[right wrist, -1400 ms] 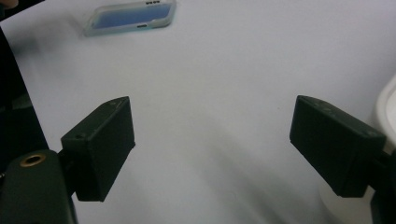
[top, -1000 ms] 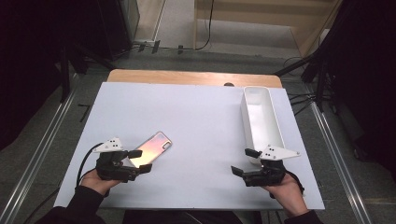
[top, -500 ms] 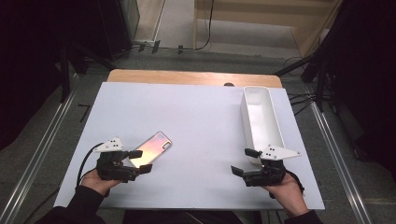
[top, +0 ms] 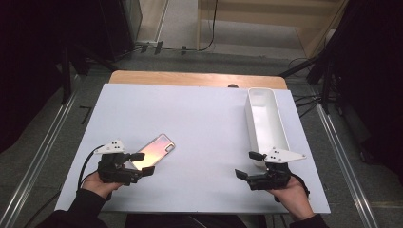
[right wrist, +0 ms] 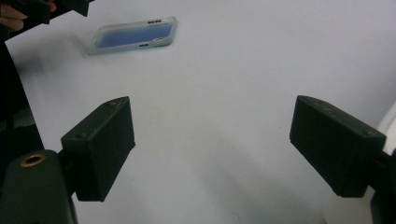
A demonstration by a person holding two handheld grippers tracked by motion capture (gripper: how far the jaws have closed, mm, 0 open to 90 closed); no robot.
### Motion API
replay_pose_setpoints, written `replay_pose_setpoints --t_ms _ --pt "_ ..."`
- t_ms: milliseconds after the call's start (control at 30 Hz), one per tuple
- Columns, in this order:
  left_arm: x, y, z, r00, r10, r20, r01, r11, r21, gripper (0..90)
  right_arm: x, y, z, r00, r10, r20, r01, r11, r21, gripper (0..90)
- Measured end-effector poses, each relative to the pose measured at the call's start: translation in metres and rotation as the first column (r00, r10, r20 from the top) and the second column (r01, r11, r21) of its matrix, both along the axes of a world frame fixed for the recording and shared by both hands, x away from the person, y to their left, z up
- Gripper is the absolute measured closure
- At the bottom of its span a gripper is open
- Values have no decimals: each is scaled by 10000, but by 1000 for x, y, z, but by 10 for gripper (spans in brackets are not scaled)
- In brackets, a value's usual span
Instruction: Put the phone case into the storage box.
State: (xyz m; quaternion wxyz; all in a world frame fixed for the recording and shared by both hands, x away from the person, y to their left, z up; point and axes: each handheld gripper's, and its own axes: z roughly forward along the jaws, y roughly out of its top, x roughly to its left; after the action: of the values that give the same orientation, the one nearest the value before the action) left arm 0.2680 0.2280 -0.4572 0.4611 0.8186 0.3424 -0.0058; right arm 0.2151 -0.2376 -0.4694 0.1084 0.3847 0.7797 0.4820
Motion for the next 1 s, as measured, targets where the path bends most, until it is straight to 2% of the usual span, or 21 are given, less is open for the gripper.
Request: replay_pose_setpoints --t_ms 267,400,467,700,800,900,1000 --pt "1 0 0 9996 219 -149 -216 9995 237 241 0 1 -1 9999 72 -124 -72 10000 5 126" --pt "3 4 0 9987 517 -14 -516 9983 286 241 -1 1 -1 9998 111 -134 -112 9999 -31 127" --pt "4 5 0 9980 624 35 -625 9971 438 241 -1 1 -1 9998 126 -127 -127 9999 -49 126" --pt "13 4 -2 9973 723 158 -733 9949 696 212 -2 2 -1 9996 168 -210 -171 9997 -162 126" --pt "18 4 -2 9964 795 291 -812 9948 611 212 -2 2 -1 9996 188 -215 -192 9996 -192 126" --pt "22 2 -1 9956 786 502 -823 9935 787 212 -2 2 -1 9996 190 -228 -194 9996 -192 126" --pt "27 1 -1 9954 840 467 -870 9940 661 174 -1 2 -1 9995 226 -227 -230 9996 -186 127"
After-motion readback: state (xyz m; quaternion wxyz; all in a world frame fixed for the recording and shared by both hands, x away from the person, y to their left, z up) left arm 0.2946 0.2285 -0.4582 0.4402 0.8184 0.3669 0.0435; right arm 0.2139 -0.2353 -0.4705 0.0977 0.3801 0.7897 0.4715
